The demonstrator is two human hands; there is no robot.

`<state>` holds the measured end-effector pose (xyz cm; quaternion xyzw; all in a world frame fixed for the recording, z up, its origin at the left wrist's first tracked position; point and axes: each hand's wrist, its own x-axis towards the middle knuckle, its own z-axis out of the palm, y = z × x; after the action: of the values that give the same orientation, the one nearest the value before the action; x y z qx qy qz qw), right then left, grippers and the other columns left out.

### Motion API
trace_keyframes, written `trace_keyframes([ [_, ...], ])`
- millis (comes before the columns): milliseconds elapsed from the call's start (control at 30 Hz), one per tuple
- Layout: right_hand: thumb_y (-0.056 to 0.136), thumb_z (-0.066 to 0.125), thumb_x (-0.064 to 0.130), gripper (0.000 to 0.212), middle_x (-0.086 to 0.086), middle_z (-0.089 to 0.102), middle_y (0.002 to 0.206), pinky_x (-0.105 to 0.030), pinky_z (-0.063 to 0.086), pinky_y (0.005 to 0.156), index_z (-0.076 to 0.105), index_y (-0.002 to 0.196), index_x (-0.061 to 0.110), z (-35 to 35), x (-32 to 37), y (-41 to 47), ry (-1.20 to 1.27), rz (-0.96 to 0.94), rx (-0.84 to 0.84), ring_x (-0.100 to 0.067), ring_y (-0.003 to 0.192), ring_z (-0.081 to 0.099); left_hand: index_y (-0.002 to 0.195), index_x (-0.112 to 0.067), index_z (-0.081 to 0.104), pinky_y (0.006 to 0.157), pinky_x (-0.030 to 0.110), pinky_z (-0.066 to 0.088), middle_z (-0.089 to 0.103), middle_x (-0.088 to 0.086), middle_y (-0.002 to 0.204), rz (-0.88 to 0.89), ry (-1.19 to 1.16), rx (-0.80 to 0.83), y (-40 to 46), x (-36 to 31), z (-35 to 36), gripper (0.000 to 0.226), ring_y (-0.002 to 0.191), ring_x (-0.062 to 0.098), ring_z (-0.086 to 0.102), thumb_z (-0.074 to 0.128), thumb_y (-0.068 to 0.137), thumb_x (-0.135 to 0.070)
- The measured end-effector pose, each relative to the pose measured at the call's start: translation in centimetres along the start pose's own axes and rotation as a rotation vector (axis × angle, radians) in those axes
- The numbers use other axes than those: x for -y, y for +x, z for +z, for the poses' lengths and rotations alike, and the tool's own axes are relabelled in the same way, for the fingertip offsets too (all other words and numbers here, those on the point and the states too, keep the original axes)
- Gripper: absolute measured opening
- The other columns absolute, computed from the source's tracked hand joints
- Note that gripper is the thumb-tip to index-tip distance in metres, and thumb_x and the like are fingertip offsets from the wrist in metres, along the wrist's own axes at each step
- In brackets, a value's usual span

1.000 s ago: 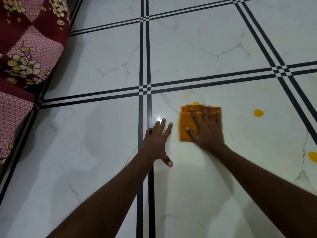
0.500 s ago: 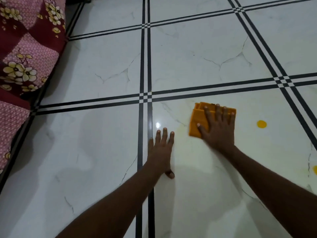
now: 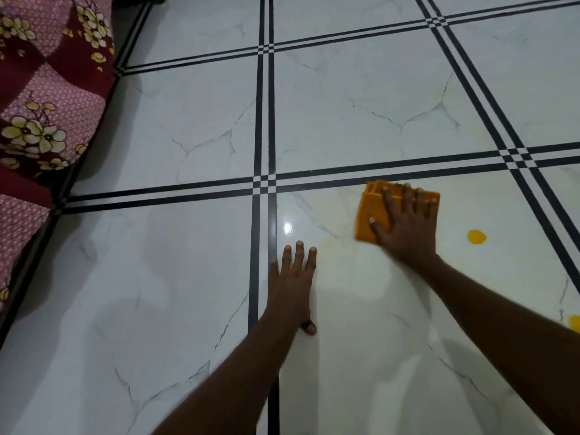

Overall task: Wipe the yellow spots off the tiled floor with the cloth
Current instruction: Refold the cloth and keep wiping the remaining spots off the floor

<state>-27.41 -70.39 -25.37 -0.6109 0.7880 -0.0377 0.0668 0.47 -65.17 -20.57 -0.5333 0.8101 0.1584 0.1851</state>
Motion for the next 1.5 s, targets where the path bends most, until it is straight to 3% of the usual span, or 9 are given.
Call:
trace_keyframes([
  [233,0.091,0.021,0.081,0.089,-0.018,0.005,0.171,-0.065,0.005,0.123,0.006,0.164,0.032,1.2,9.1,-3.8,0.024,-0.279,0.047,-0.044,0.157,0.003,0.158,-0.017,-0.013,0.125,0.05,-0.001,-0.02,0.008,0.165,-0.043,-0.041,-0.044,-0.4,-0.4,0.0,0.146,0.152,0.031,-0.018,0.092,0.06,-0.044],
  [433,0.092,0.024,0.079,0.086,-0.012,0.004,0.172,-0.062,0.007,0.125,0.008,0.164,0.035,0.2,2.2,-11.9,0.023,-0.3,0.065,-0.038,0.158,0.005,0.157,-0.014,-0.018,0.125,0.046,-0.001,-0.023,0.007,0.165,-0.029,-0.038,0.006,-0.6,0.2,-0.8,0.159,0.152,0.028,-0.019,0.094,0.051,-0.053],
  [633,0.089,0.021,0.082,0.091,-0.017,0.007,0.171,-0.064,0.001,0.125,0.004,0.164,0.034,0.7,4.1,-4.5,-0.009,-0.23,0.071,-0.044,0.157,0.008,0.158,-0.014,-0.015,0.125,0.048,0.004,-0.02,0.007,0.166,-0.01,-0.023,-0.027,-0.5,0.6,-0.2,0.159,0.153,0.028,-0.016,0.094,0.048,-0.055],
  [767,0.089,0.013,0.083,0.09,-0.017,0.002,0.172,-0.065,0.003,0.123,0.002,0.164,0.034,0.7,5.7,-5.9,-0.074,-0.424,0.122,-0.043,0.157,0.002,0.157,-0.015,-0.016,0.125,0.047,0.003,-0.021,0.007,0.165,0.009,-0.027,-0.033,-0.3,0.8,-0.2,0.159,0.153,0.028,-0.016,0.092,0.05,-0.058],
  [900,0.091,0.016,0.083,0.086,-0.01,-0.006,0.172,-0.061,0.0,0.125,-0.006,0.162,0.04,0.0,2.0,-9.9,-0.03,-0.572,0.184,-0.036,0.158,-0.008,0.157,-0.015,-0.017,0.125,0.049,0.004,-0.022,0.006,0.165,0.016,-0.002,0.0,-0.6,0.9,-0.7,0.155,0.153,0.029,-0.016,0.09,0.053,-0.059],
  [1000,0.09,0.013,0.085,0.086,-0.008,-0.004,0.173,-0.06,-0.001,0.125,-0.005,0.162,0.041,-0.3,-0.3,-9.4,-0.041,-0.54,0.195,-0.035,0.159,-0.005,0.158,-0.012,-0.012,0.124,0.052,0.005,-0.016,0.011,0.166,0.011,0.022,0.001,0.2,0.2,-2.1,0.152,0.153,0.032,-0.013,0.089,0.055,-0.059],
  [1167,0.086,0.009,0.086,0.091,-0.014,0.001,0.172,-0.062,-0.004,0.124,-0.002,0.163,0.038,-0.2,2.2,-3.3,-0.013,-0.308,0.147,-0.041,0.158,0.0,0.156,-0.014,-0.018,0.121,0.055,-0.002,-0.027,0.014,0.163,-0.033,-0.022,0.015,2.3,-0.4,-2.3,0.16,0.15,0.036,-0.022,0.089,0.049,-0.064],
  [1333,0.085,0.011,0.085,0.093,-0.015,-0.001,0.172,-0.064,-0.004,0.124,0.001,0.164,0.036,0.6,7.0,-0.6,-0.015,-0.358,0.159,-0.042,0.157,-0.002,0.157,-0.014,-0.015,0.122,0.052,-0.001,-0.022,0.012,0.164,-0.05,-0.048,-0.043,2.6,-0.2,-1.2,0.158,0.152,0.034,-0.019,0.089,0.049,-0.064],
  [1500,0.074,0.007,0.088,0.1,-0.012,0.001,0.172,-0.061,-0.006,0.124,-0.001,0.162,0.042,-1.6,2.1,4.5,0.048,-0.188,0.215,-0.039,0.158,-0.001,0.157,-0.013,-0.017,0.123,0.051,0.003,-0.023,0.01,0.164,-0.073,0.006,-0.03,2.7,-0.3,-1.2,0.16,0.152,0.032,-0.017,0.089,0.048,-0.065],
])
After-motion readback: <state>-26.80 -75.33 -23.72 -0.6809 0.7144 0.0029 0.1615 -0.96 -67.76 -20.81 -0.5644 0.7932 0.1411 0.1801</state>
